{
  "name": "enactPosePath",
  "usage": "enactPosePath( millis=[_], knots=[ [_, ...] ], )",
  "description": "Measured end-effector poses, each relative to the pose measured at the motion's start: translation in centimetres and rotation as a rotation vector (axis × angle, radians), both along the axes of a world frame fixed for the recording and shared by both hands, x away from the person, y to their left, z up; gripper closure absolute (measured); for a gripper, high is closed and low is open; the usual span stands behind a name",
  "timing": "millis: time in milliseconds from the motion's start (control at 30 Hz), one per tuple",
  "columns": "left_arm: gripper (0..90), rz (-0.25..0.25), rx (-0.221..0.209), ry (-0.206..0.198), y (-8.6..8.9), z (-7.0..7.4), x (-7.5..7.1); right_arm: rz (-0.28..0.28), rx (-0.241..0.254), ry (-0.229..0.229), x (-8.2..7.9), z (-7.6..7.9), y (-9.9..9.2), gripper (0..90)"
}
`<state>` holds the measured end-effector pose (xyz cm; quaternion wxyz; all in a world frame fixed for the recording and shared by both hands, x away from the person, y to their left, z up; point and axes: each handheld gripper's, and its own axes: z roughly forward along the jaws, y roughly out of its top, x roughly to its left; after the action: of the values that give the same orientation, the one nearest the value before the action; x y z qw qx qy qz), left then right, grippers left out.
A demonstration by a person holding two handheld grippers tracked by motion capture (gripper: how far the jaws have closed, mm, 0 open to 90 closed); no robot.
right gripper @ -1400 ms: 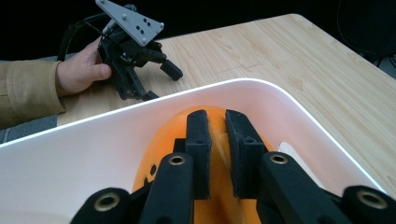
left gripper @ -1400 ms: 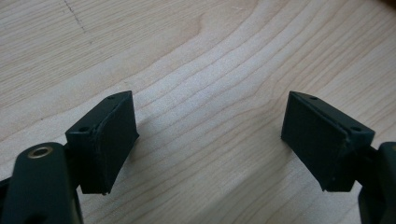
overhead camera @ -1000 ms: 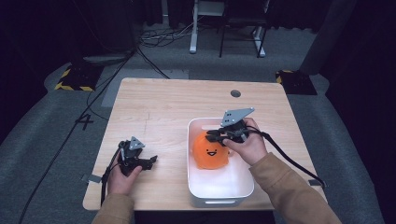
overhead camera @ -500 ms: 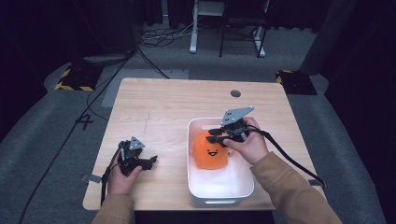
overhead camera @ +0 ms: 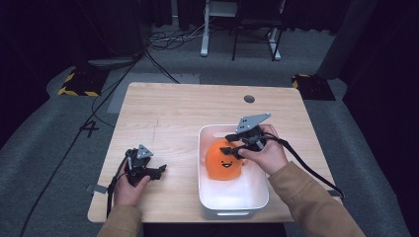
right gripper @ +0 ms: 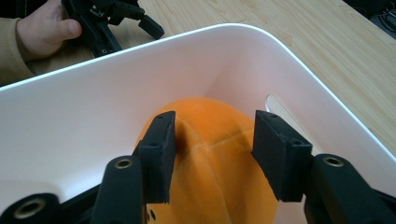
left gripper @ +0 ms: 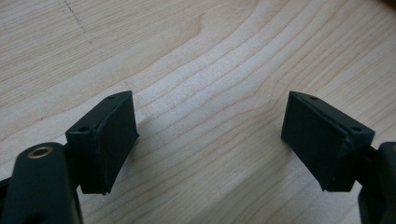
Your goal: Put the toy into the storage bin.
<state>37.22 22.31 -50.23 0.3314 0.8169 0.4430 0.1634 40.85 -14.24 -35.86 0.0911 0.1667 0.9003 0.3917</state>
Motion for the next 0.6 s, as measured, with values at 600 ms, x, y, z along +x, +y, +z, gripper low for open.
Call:
enactPosePath(
  millis=[600],
  knots=[
    [18.5,-0.001,-0.002,0.0,0.0,0.0,0.0,-0.059,0.019,-0.082,-0.9,2.7,-2.4,49.1]
  ],
)
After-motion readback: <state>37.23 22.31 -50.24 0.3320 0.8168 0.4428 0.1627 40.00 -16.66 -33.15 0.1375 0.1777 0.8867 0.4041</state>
